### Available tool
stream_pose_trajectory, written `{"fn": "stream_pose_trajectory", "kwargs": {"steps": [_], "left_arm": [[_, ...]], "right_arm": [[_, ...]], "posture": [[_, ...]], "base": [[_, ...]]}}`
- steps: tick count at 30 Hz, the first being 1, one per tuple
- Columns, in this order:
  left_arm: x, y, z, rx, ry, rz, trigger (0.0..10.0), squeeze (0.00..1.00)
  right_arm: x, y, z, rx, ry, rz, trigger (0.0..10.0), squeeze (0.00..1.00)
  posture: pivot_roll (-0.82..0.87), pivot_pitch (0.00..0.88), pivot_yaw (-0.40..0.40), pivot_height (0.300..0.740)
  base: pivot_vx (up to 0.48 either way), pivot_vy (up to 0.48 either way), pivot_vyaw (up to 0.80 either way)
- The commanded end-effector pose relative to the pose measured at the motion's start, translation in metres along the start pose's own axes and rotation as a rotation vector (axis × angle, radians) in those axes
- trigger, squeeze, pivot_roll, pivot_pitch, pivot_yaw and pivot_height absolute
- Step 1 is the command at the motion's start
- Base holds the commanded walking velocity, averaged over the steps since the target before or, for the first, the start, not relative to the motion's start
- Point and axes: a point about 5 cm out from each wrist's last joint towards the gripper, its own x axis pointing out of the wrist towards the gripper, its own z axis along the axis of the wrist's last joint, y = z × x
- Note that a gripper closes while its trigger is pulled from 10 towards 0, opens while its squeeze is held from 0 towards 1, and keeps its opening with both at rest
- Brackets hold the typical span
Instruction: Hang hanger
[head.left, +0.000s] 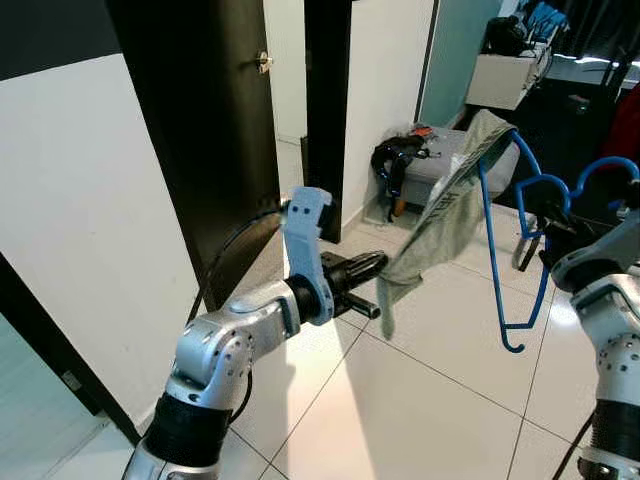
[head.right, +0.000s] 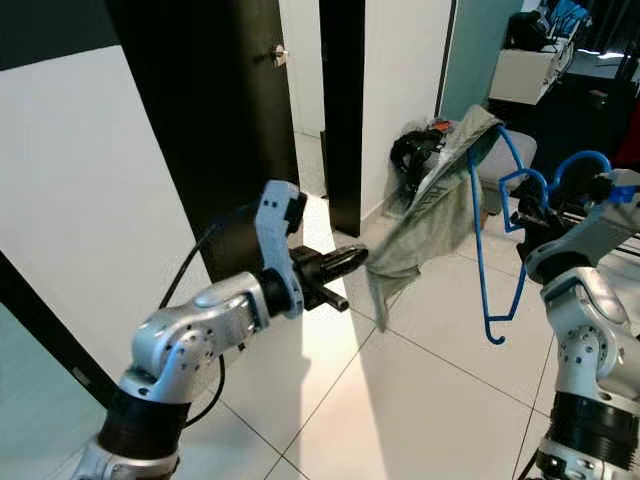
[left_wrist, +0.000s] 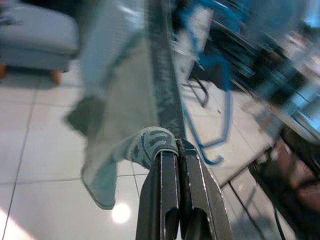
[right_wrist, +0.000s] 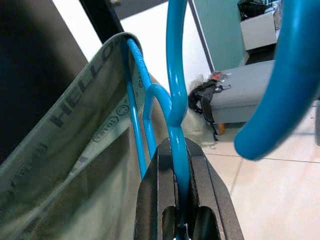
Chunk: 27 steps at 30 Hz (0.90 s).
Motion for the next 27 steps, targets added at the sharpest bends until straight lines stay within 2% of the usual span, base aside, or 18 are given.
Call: {"fn": "stream_pose_trajectory", "kwargs": {"steps": [1,3,4,6,7,9,15,19,24,25,26,27], "left_arm": [[0.001,-0.008,-0.004,0.056,0.023,-0.047,10.0,0.00],[0.007,-0.020,-0.012,0.147,0.064,-0.104,10.0,0.00],[0.011,-0.024,-0.014,0.165,0.065,-0.114,10.0,0.37],[0.011,-0.024,-0.014,0.165,0.065,-0.114,10.0,0.37],[0.014,-0.026,-0.014,0.168,0.058,-0.117,10.0,1.00],[0.017,-0.029,-0.013,0.158,0.038,-0.128,10.0,1.00],[0.017,-0.031,-0.009,0.154,0.015,-0.139,10.0,1.00],[0.008,-0.023,-0.006,0.180,0.011,-0.142,10.0,1.00],[0.005,-0.021,-0.006,0.194,0.014,-0.145,10.0,1.00],[0.001,-0.015,-0.002,0.211,0.001,-0.120,10.0,1.00],[0.001,-0.015,-0.002,0.211,0.001,-0.120,10.0,1.00],[-0.002,-0.007,0.007,0.224,-0.028,-0.074,10.0,1.00]], "right_arm": [[0.003,0.007,0.002,0.042,-0.018,0.035,10.0,0.00],[0.004,0.019,-0.003,0.081,0.007,0.108,10.0,0.00],[0.004,0.027,-0.006,0.086,0.023,0.155,10.0,0.00],[0.004,0.027,-0.006,0.086,0.023,0.155,10.0,0.00],[0.003,0.034,-0.009,0.088,0.034,0.192,10.0,0.00],[0.002,0.044,-0.012,0.085,0.042,0.248,10.0,0.00],[0.001,0.053,-0.012,0.087,0.039,0.312,10.0,0.00],[-0.005,0.063,-0.010,0.073,0.038,0.416,10.0,0.00],[-0.007,0.066,-0.009,0.062,0.038,0.449,10.0,0.00],[-0.012,0.070,-0.008,0.034,0.038,0.507,10.0,0.00],[-0.012,0.070,-0.008,0.034,0.038,0.507,10.0,0.00],[-0.017,0.072,-0.006,-0.002,0.041,0.560,10.0,0.00]], "posture": [[0.17,0.000,0.028,0.740],[0.17,0.000,0.028,0.740],[0.17,0.000,0.026,0.740],[0.17,0.000,0.026,0.740],[0.17,0.000,0.026,0.740],[0.17,0.000,0.027,0.740],[0.16,0.000,0.027,0.740],[0.17,0.000,0.024,0.740],[0.17,0.000,0.025,0.740],[0.17,0.000,0.022,0.740],[0.17,0.000,0.022,0.740],[0.17,0.000,0.020,0.740]], "base": [[0.000,0.000,0.00],[0.000,0.000,0.00],[0.000,0.000,0.00],[0.000,0.000,0.00],[0.000,0.000,0.00],[0.000,0.000,0.00],[0.000,0.000,0.00],[0.000,0.000,0.00],[0.000,0.000,0.00],[0.000,0.000,0.00],[0.000,0.000,0.00],[0.000,0.000,0.00]]}}
